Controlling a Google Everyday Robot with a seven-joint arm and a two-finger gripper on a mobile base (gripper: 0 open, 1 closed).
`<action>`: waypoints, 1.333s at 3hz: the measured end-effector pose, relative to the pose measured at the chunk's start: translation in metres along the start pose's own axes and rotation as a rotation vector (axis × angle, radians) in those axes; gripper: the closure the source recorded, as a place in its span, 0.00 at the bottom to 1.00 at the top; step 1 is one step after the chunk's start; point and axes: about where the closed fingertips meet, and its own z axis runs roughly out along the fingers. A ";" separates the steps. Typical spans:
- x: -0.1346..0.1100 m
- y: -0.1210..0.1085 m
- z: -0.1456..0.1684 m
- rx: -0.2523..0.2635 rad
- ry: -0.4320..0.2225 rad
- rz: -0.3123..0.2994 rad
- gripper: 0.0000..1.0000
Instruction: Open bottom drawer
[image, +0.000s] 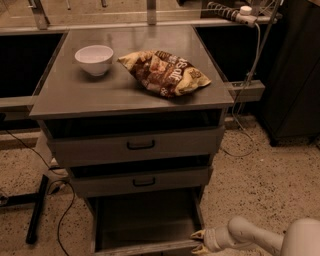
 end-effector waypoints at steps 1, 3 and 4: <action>0.000 0.000 0.000 0.000 0.000 0.000 0.81; 0.000 0.000 0.000 0.000 0.000 0.000 0.35; 0.000 0.000 0.000 0.000 0.000 0.000 0.12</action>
Offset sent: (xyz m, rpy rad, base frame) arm 0.0000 0.0000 0.0000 0.0000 0.0000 0.0000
